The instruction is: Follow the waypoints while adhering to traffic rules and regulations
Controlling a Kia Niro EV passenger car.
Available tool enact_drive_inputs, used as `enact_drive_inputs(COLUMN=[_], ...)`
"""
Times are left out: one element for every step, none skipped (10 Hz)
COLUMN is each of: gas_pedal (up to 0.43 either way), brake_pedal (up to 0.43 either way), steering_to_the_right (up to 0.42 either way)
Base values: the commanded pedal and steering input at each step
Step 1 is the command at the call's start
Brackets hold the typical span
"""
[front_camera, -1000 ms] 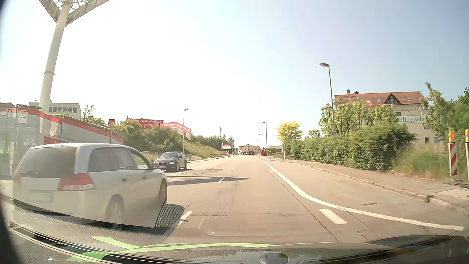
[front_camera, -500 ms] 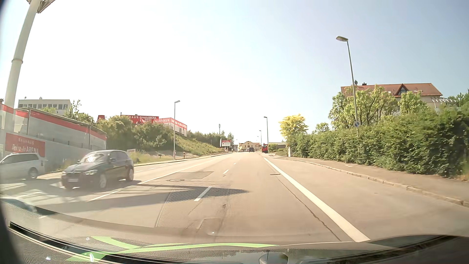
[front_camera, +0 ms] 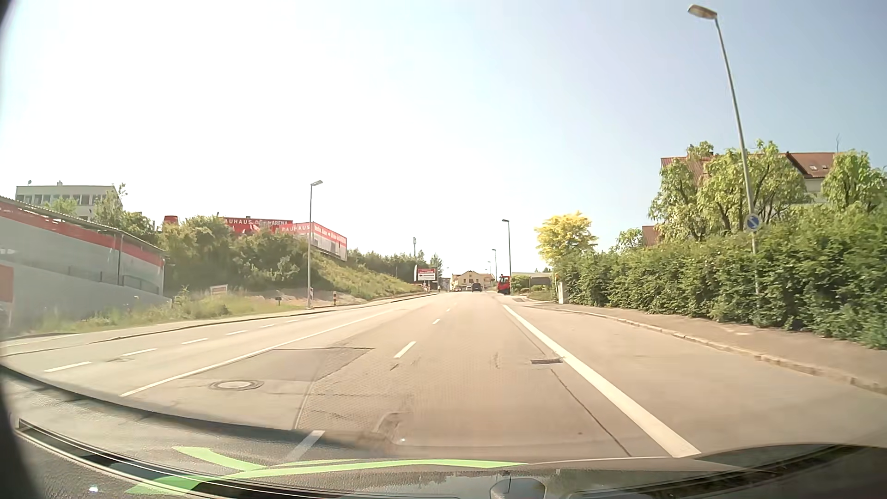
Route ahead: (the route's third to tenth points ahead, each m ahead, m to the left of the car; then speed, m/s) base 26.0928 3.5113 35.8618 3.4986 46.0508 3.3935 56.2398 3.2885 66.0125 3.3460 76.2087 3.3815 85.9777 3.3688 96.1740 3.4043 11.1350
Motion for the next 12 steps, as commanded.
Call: enact_drive_inputs(gas_pedal=[0.287,0.287,0.287,0.287,0.287,0.287,0.287,0.287,0.287,0.287,0.287,0.287], brake_pedal=[0.0,0.0,0.0,0.0,0.0,0.0,0.0,0.0,0.0,0.0,0.0,0.0], steering_to_the_right=[-0.005,-0.005,-0.005,-0.005,-0.005,-0.005,-0.005,-0.005,-0.005,-0.005,-0.005,-0.005])
